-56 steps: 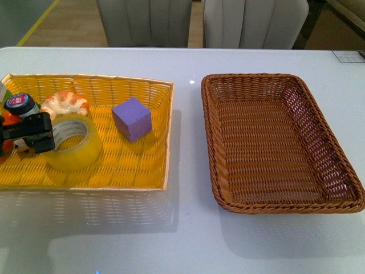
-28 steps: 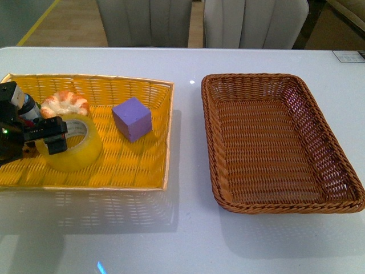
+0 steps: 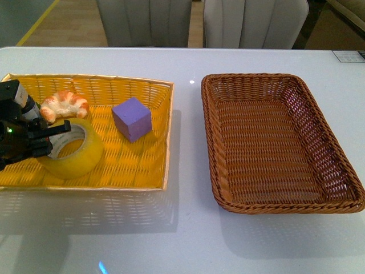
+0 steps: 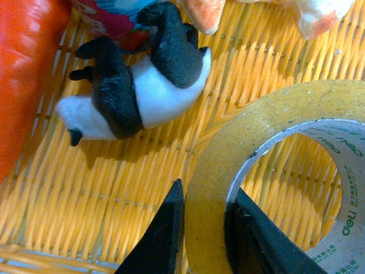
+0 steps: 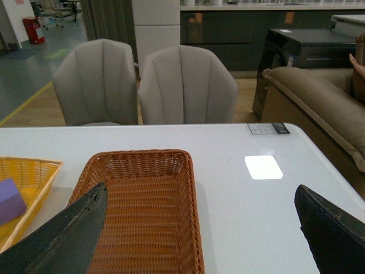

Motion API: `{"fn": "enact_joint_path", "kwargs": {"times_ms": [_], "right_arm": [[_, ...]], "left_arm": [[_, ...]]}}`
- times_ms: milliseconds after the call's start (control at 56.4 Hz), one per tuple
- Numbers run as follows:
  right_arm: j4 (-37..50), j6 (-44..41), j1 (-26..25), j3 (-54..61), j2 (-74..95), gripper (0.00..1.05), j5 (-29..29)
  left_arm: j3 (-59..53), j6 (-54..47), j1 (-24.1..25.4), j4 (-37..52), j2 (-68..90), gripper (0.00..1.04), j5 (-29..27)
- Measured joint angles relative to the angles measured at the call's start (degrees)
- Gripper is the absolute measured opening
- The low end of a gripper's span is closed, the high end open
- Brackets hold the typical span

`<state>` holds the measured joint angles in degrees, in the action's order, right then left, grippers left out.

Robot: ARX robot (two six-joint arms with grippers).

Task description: Move tape to another basket

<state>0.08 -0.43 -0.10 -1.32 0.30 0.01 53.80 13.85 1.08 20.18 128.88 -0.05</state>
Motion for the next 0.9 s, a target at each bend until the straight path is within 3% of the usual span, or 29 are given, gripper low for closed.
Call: {"fn": "enact_joint_path", "kwargs": {"times_ms": [177, 319, 656, 904], "right_arm": [[0.0, 0.0, 0.0, 0.0, 0.0, 0.96, 0.0], [0.0, 0.0, 0.0, 0.0, 0.0, 0.96, 0.0], [0.0, 0.0, 0.0, 0.0, 0.0, 0.96, 0.0], [0.0, 0.0, 0.0, 0.0, 0.0, 0.96, 0.0]], "left_arm": [[-5.1, -2.1, 0.5, 0.4, -8.9, 0.15, 0.5], [-5.2, -2.2, -2.0, -1.4, -15.9, 0.15, 0.7], [5.3, 0.1, -18.0, -8.9, -17.5, 0.15, -1.3], [15.0, 2.6, -27.0, -13.2, -10.6, 0.15, -2.0]]}}
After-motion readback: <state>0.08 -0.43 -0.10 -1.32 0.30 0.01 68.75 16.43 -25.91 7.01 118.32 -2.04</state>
